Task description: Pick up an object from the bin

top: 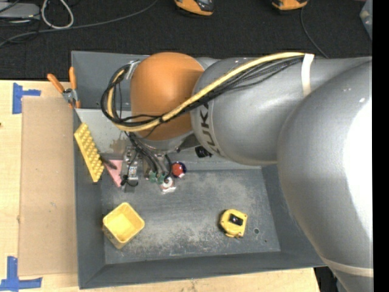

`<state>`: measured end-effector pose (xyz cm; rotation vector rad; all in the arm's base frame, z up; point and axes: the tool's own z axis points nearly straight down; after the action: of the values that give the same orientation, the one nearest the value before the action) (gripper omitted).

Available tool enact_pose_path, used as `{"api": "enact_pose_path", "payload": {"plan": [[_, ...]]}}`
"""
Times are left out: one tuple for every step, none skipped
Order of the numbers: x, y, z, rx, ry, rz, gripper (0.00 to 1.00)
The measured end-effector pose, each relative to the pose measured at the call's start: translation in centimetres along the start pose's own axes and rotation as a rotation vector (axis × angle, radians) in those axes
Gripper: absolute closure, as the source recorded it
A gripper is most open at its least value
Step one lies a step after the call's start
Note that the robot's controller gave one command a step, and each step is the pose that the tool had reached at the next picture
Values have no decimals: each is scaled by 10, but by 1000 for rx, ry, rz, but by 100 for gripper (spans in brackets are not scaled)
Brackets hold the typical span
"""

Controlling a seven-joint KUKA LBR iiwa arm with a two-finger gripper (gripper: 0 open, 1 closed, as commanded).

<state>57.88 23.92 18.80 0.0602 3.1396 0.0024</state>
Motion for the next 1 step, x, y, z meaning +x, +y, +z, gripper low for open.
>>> {"api": "enact_pose_path", "payload": {"plan": [[-13,-14,-21,2,4,29,0]]}}
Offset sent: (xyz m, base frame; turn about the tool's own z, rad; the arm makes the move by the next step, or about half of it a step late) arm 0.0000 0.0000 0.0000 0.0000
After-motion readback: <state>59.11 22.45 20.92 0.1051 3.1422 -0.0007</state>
